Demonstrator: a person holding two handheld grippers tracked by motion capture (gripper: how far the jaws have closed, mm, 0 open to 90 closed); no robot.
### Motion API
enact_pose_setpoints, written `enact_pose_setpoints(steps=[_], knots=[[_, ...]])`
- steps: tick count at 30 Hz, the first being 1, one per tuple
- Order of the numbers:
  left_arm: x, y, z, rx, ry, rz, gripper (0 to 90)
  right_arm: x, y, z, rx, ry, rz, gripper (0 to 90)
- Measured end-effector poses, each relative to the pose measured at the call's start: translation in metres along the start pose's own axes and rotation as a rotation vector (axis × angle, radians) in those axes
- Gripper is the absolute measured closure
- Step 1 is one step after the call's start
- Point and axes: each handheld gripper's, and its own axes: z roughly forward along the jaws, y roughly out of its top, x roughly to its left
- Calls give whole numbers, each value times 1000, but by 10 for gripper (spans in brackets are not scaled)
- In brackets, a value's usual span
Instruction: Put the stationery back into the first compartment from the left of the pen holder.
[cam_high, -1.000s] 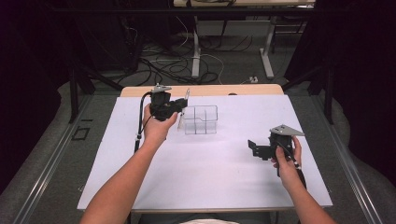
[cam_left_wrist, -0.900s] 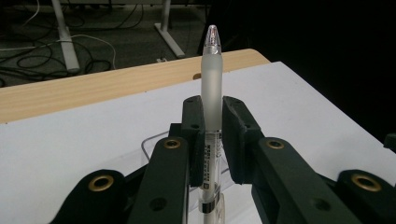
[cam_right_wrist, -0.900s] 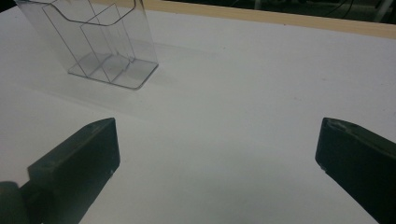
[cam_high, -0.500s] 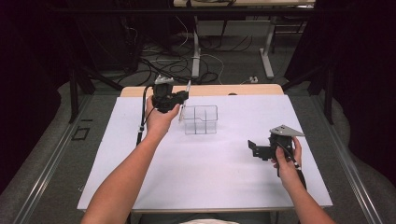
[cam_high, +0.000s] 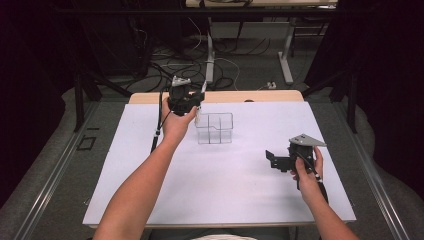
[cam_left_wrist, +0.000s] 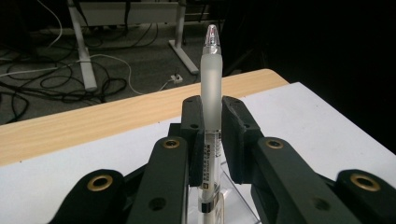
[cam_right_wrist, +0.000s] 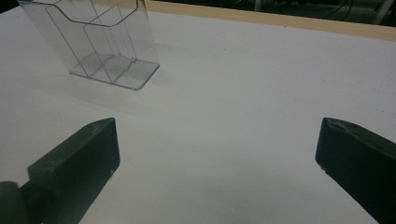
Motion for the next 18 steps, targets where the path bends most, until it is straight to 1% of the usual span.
enact_pose_setpoints(steps=[4,5,7,12,15,17,18], knots=[[2,-1,4,-9,12,8,797,0,0,1,-4,4,-3,0],[2,-2,5,-13,17,5,796,0,0,0,0,0,-2,0],[3,-2,7,-15,11,-3,796,0,0,0,0,3,-1,0],[4,-3,11,-19,23,7,796,1,0,1,2,7,1,0],[5,-4,15,-17,31,2,796,1,-1,1,3,7,5,0],[6,-5,17,-11,30,-6,796,1,-1,2,1,10,-1,0],[6,-6,19,-16,32,-12,796,1,-1,1,6,6,-5,0]])
